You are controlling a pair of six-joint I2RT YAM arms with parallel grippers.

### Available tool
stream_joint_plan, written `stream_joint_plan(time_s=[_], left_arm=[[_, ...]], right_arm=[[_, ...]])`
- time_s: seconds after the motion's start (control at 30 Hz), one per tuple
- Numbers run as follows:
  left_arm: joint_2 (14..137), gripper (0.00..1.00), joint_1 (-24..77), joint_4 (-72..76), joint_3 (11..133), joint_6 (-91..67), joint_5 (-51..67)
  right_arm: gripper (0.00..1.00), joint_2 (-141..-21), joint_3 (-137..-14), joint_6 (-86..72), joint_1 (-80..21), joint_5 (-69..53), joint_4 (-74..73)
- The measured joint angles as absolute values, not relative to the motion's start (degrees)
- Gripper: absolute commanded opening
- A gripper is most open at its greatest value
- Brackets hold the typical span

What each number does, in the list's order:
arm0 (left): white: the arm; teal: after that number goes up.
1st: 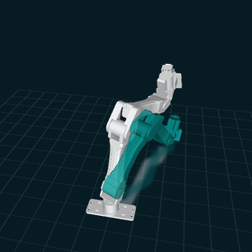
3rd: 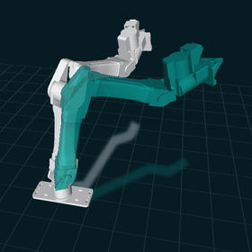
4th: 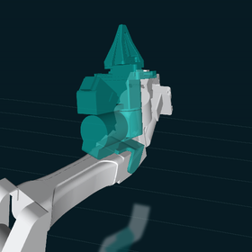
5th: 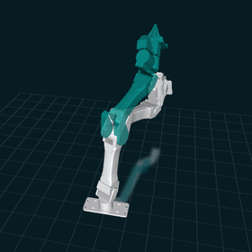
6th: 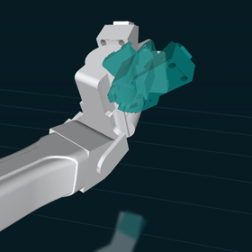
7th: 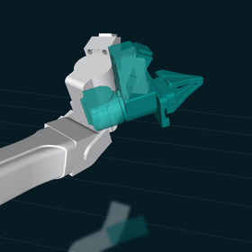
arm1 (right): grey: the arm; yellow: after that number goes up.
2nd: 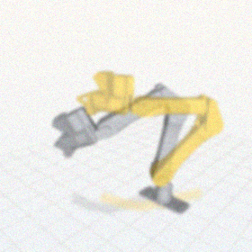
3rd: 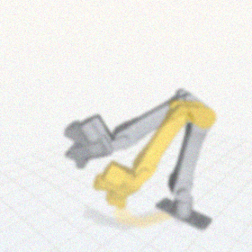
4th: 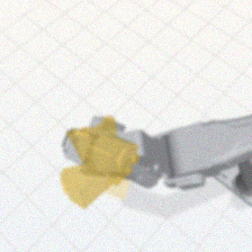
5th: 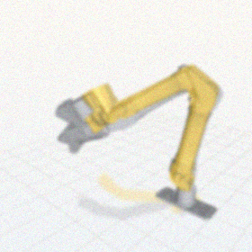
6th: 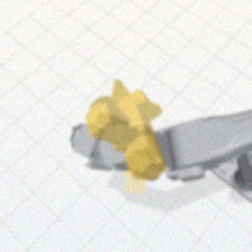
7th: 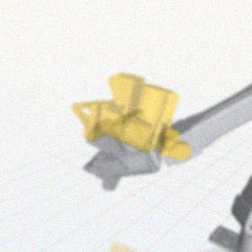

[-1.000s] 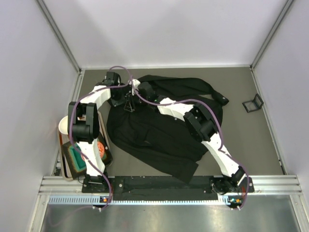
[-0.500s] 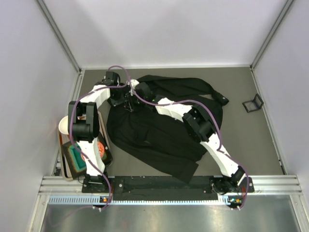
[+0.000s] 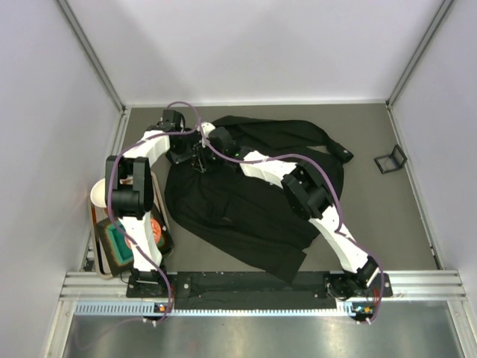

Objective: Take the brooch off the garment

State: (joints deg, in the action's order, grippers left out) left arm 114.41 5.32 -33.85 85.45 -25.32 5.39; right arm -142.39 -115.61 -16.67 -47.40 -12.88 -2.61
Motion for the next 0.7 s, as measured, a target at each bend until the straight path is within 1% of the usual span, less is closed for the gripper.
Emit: stream_joint_plan(time_s=[0.2,0.3,0.4,0.5,0.7], left_arm=[[114.4,0.0,5.3,-33.8,85.4,-25.3,5.9],[114.7,0.0,5.1,-33.7,85.5,-25.2,6.4],[114.8,0.0,4.9,-33.7,85.5,-25.1,7.4],[114.9,0.0,4.8,-34.1,85.8,-25.1,9.1],[114.9,0.0,4.5,-34.4,85.9,-25.4,10.2]], right_arm=[[0.3,-142.4,-114.9,-17.4,-47.4,-13.5,-1.3],[0.3,-142.4,-113.9,-18.1,-47.4,-13.8,0.8],[0.34,-142.4,-113.1,-18.3,-47.5,-13.8,2.2],[0.34,-142.4,-111.9,-18.8,-47.5,-13.7,2.9],[0.3,-142.4,-111.4,-19.3,-47.6,-13.2,4.3]])
